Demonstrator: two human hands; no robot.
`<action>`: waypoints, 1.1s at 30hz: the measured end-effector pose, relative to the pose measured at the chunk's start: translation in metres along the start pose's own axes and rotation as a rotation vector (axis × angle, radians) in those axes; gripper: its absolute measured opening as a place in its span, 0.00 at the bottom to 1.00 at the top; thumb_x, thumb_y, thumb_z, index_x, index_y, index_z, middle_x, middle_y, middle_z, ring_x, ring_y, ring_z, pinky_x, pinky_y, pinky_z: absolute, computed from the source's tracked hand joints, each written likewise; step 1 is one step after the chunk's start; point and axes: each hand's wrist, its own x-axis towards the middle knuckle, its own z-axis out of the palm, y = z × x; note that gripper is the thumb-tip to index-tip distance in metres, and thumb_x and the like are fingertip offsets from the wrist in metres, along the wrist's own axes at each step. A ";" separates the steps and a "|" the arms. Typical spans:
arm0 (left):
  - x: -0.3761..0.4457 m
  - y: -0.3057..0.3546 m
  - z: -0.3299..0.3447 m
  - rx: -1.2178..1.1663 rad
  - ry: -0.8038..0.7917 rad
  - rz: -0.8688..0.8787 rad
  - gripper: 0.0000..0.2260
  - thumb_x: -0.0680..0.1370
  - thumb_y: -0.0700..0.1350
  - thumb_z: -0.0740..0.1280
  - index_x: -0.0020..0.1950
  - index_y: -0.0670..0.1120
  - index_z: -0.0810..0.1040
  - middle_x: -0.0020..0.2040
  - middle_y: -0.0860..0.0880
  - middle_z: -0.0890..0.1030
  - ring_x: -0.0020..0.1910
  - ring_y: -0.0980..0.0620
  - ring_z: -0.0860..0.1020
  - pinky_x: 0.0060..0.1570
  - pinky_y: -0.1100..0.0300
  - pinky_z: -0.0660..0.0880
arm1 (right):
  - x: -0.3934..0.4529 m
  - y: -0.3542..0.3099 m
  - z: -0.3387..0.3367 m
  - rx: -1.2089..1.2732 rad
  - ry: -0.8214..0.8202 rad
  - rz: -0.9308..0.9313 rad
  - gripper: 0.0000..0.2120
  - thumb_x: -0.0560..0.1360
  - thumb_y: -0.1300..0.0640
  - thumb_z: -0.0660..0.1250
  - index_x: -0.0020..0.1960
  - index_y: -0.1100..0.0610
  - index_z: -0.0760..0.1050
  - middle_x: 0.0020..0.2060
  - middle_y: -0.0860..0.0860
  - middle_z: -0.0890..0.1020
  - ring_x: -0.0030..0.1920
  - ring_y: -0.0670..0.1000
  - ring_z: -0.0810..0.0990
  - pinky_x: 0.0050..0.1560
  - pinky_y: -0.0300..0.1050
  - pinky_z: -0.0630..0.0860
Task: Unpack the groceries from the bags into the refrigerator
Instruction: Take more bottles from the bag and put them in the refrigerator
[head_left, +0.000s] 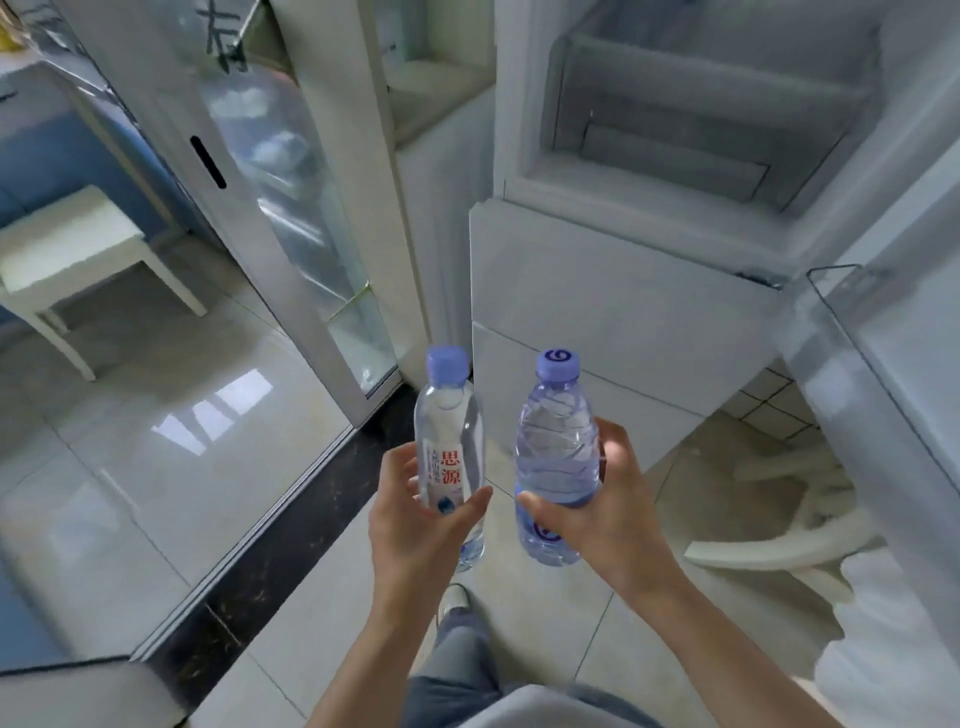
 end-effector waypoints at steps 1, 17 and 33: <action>0.017 0.004 -0.003 0.008 -0.030 0.008 0.27 0.63 0.44 0.82 0.51 0.61 0.70 0.47 0.61 0.79 0.44 0.69 0.78 0.37 0.71 0.75 | 0.010 -0.004 0.005 0.024 0.021 0.010 0.21 0.61 0.57 0.78 0.50 0.47 0.74 0.38 0.53 0.82 0.38 0.56 0.81 0.40 0.54 0.80; 0.204 0.097 0.046 0.011 -0.347 0.192 0.25 0.63 0.44 0.81 0.52 0.56 0.72 0.43 0.59 0.80 0.39 0.67 0.79 0.34 0.70 0.75 | 0.140 -0.040 0.000 0.076 0.402 0.130 0.30 0.62 0.64 0.80 0.55 0.49 0.67 0.44 0.49 0.80 0.43 0.42 0.81 0.41 0.35 0.77; 0.340 0.259 0.203 -0.129 -0.330 0.458 0.24 0.62 0.42 0.81 0.52 0.52 0.73 0.41 0.57 0.80 0.37 0.64 0.79 0.34 0.68 0.76 | 0.340 -0.048 -0.122 0.152 0.595 -0.040 0.31 0.55 0.54 0.80 0.55 0.51 0.70 0.44 0.45 0.81 0.43 0.41 0.81 0.40 0.31 0.76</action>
